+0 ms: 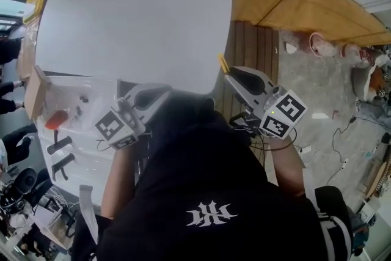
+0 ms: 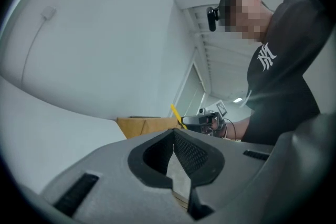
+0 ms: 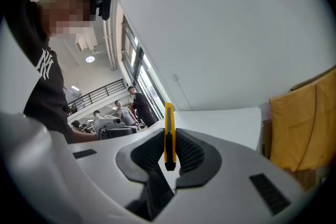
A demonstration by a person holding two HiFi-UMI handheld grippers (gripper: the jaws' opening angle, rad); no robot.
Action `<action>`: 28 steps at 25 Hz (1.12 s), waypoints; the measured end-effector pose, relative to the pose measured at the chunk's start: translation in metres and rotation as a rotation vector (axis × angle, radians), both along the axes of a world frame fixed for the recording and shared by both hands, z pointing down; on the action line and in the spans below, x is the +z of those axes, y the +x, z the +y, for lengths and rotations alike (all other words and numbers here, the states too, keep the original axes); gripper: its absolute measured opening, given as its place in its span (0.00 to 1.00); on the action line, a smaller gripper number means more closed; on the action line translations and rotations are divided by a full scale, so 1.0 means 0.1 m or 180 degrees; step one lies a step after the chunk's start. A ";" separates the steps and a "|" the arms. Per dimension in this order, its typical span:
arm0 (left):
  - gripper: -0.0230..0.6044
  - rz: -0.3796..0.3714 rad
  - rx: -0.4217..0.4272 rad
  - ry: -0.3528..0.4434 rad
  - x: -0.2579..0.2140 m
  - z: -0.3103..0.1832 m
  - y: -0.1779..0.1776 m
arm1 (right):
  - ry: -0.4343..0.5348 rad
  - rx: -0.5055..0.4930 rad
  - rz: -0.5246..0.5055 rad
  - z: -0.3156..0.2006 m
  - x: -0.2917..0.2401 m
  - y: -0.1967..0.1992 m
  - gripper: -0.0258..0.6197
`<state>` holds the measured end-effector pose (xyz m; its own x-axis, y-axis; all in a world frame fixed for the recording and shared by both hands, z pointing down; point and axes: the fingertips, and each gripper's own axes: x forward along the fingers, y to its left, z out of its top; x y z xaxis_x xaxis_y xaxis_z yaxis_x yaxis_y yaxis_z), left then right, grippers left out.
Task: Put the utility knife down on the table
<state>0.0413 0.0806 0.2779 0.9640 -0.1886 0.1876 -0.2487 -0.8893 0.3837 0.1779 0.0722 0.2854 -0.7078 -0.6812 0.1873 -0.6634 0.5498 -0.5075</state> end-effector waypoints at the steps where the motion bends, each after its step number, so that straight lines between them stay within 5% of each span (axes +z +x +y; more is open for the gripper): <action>1: 0.04 0.0017 0.0014 -0.0010 0.03 -0.09 0.00 | -0.0013 0.0000 0.0039 -0.09 0.00 -0.03 0.13; 11: 0.04 0.0102 0.0196 -0.0032 0.30 -0.86 -0.31 | -0.0127 -0.0010 0.0442 -1.11 -0.12 -0.55 0.13; 16: 0.04 0.0174 0.0019 -0.0058 0.48 -1.34 -0.51 | -0.0172 -0.0034 0.0654 -1.65 -0.02 -0.74 0.13; 24: 0.04 -0.0107 -0.0351 0.0122 1.04 -2.10 -0.67 | -0.0237 -0.0485 0.0978 -2.58 0.96 -1.03 0.13; 28: 0.04 -0.0269 -0.0624 0.0134 1.44 -2.38 -0.73 | -0.0201 -0.0610 0.1402 -2.99 1.64 -1.01 0.13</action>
<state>-0.0315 -0.1572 0.4215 0.8892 -0.3803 0.2542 -0.4482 -0.8356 0.3176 0.0771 -0.2264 0.4499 -0.6634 -0.5240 0.5341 -0.7126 0.6602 -0.2373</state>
